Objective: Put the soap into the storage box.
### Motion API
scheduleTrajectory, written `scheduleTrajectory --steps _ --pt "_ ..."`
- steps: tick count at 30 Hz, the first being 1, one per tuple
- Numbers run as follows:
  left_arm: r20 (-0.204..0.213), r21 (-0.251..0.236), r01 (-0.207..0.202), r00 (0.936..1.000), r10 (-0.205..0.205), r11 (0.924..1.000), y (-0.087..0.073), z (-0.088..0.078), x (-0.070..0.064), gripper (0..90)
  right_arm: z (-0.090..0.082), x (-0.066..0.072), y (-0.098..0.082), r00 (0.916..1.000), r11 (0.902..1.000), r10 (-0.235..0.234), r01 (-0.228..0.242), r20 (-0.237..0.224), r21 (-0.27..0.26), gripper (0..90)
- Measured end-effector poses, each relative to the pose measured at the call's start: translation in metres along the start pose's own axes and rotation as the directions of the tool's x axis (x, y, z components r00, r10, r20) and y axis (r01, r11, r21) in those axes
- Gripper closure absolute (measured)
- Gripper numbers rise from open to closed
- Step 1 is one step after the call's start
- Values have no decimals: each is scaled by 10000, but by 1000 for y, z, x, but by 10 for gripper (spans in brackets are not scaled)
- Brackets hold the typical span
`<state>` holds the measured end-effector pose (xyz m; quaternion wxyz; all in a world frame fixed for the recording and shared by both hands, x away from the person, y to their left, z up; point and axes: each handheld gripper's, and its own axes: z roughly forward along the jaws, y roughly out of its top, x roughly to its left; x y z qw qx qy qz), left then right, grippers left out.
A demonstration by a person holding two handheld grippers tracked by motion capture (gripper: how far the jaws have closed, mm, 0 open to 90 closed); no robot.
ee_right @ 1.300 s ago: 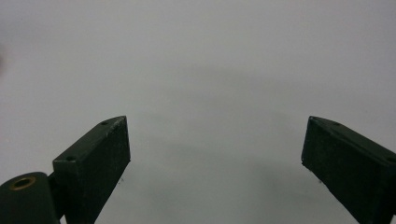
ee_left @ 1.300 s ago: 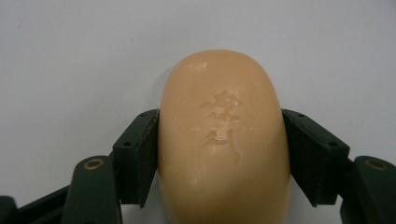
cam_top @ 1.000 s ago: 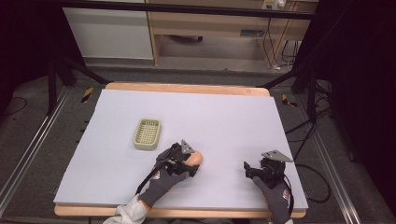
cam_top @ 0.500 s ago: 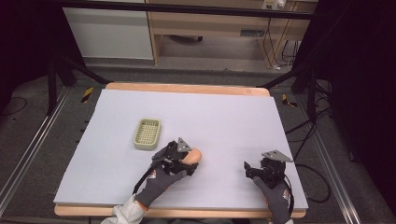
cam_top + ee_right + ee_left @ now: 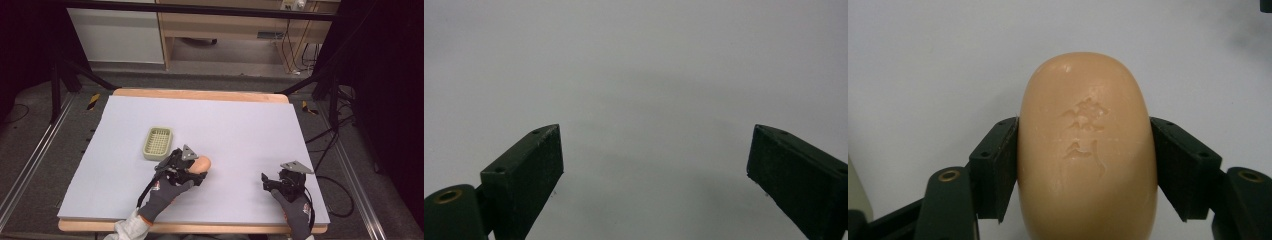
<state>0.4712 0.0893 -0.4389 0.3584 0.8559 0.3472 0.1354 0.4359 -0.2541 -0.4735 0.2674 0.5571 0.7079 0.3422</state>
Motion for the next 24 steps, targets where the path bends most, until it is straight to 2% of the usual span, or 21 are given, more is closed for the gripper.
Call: scheduleTrajectory --steps 14,24 --pt "-175 -241 196 9996 -200 9995 1 -16 13 316 0 0 0 10000 10000 13 -13 9 -7 82" --pt "-314 -520 526 9980 -543 9973 2 -28 25 316 0 0 0 10000 10000 18 -18 8 -6 82"
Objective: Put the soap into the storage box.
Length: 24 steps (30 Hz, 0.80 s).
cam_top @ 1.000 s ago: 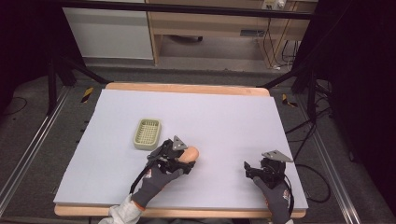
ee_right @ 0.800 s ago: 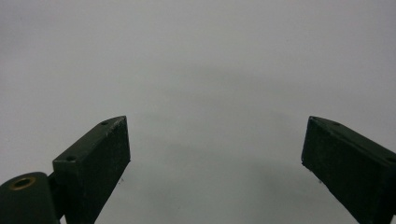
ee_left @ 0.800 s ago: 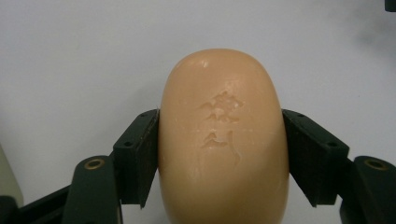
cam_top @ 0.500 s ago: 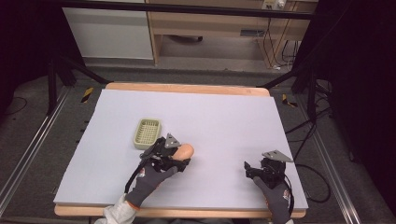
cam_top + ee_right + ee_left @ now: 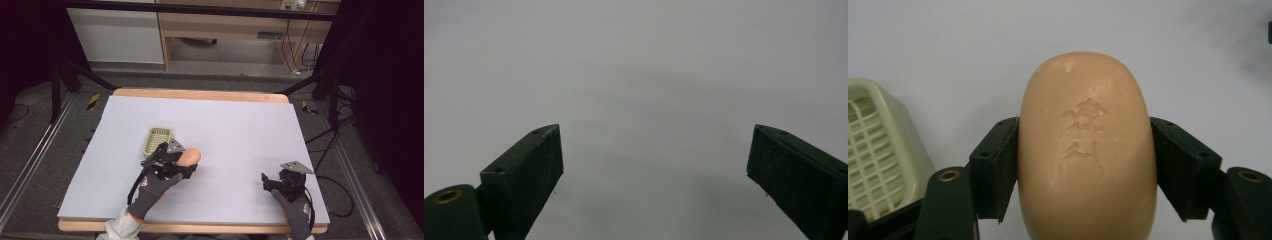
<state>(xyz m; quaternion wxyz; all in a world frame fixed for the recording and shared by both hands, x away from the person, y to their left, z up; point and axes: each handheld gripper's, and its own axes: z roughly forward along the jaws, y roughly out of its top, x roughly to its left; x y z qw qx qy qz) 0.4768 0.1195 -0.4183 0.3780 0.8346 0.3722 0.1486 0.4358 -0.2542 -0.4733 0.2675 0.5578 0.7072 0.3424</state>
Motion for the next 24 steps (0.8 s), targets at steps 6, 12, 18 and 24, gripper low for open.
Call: scheduleTrajectory --steps 6,12,18,24 --pt "-178 -273 277 9994 -282 9992 2 -8 9 316 0 0 0 10000 10000 7 -7 5 5 82" --pt "-358 -330 412 9985 -424 9986 3 -13 17 316 0 0 0 10000 10000 22 -22 -22 15 82" --pt "-561 -404 585 9966 -607 9975 3 -16 27 316 0 0 0 10000 10000 -15 15 -8 11 82" --pt "-658 -447 832 9941 -860 9955 2 -18 36 316 0 0 0 10000 10000 -38 38 -12 3 82"
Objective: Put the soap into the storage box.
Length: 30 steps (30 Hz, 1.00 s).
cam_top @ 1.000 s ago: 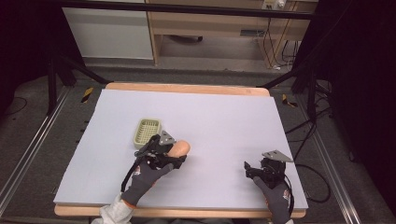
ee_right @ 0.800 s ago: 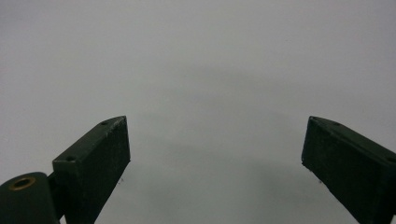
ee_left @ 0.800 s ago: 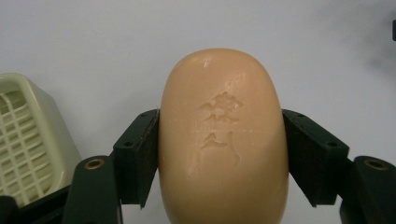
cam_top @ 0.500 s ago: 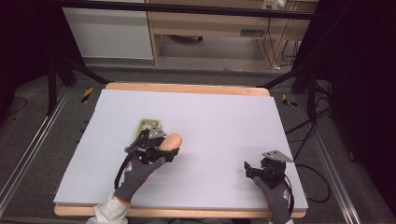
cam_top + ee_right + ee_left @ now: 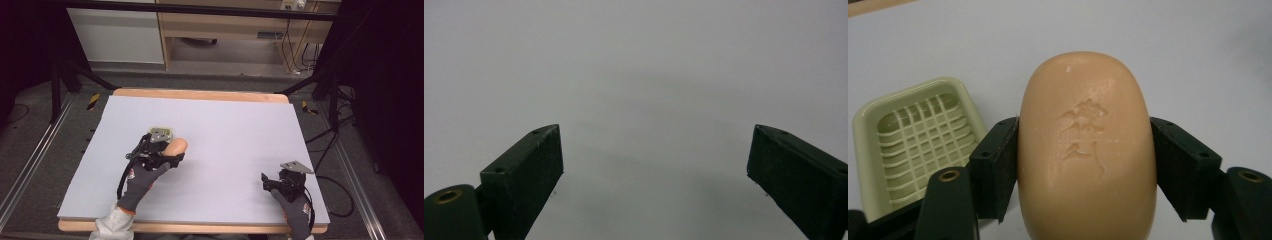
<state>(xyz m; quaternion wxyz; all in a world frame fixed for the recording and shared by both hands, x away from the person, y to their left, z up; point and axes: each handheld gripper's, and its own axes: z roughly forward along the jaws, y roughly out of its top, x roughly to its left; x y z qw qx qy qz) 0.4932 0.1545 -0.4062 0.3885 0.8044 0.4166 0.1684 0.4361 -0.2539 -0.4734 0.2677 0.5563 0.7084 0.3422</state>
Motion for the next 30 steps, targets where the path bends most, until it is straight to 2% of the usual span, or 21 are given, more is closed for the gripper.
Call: scheduleTrajectory --steps 21,30 --pt "-706 -130 457 9964 -465 9989 5 -2 32 316 1 1 0 10000 10000 -11 11 -16 47 82" --pt "-829 -62 595 9948 -598 9982 5 3 39 317 1 1 1 10000 10000 12 -12 -47 28 82"
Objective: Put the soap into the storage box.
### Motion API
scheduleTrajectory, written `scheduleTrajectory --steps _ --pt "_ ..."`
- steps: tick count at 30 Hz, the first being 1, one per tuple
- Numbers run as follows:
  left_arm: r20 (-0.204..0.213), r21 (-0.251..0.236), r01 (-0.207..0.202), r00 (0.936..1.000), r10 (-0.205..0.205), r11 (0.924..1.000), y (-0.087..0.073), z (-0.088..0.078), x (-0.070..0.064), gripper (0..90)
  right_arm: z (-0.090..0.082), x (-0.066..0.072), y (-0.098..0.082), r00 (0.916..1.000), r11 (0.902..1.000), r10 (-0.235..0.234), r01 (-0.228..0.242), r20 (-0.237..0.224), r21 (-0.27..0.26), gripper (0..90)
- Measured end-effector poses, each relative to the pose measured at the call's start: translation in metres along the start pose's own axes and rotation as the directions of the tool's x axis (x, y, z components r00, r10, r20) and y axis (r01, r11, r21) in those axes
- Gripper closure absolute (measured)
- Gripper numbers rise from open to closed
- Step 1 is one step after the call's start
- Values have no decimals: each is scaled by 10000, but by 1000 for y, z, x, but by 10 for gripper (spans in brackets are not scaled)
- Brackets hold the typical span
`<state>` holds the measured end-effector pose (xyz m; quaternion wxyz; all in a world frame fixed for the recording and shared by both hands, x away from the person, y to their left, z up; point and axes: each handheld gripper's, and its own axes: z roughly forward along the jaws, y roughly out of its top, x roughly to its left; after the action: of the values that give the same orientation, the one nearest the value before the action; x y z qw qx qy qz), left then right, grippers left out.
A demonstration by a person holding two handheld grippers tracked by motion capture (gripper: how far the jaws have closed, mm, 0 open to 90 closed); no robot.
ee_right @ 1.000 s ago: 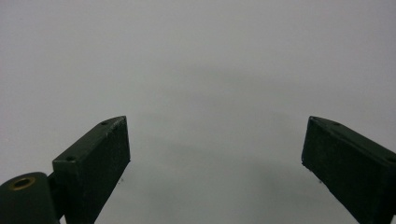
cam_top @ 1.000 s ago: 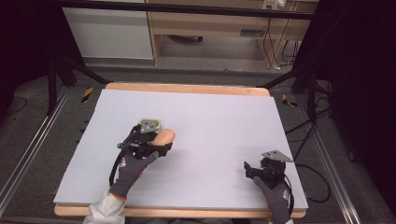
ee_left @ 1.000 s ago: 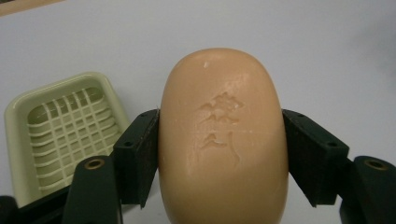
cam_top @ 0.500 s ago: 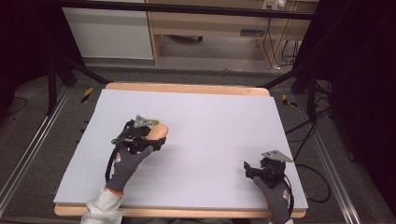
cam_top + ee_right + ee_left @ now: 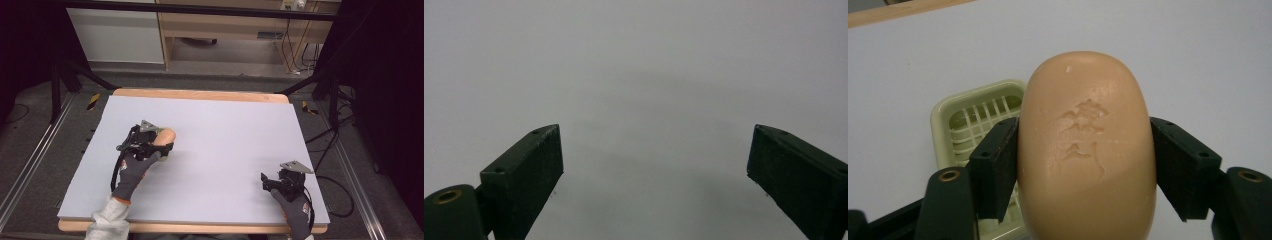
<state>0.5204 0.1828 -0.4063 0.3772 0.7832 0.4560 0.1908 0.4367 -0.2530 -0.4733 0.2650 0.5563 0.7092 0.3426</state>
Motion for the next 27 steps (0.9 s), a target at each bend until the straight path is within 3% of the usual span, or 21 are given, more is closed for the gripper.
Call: scheduleTrajectory --steps 10,27 --pt "-247 116 272 9993 -269 9996 -1 8 14 317 0 0 0 10000 10000 6 -6 -6 -8 82" --pt "-541 221 433 9976 -421 9988 -2 21 25 317 1 0 0 10000 10000 12 -12 14 -8 82"
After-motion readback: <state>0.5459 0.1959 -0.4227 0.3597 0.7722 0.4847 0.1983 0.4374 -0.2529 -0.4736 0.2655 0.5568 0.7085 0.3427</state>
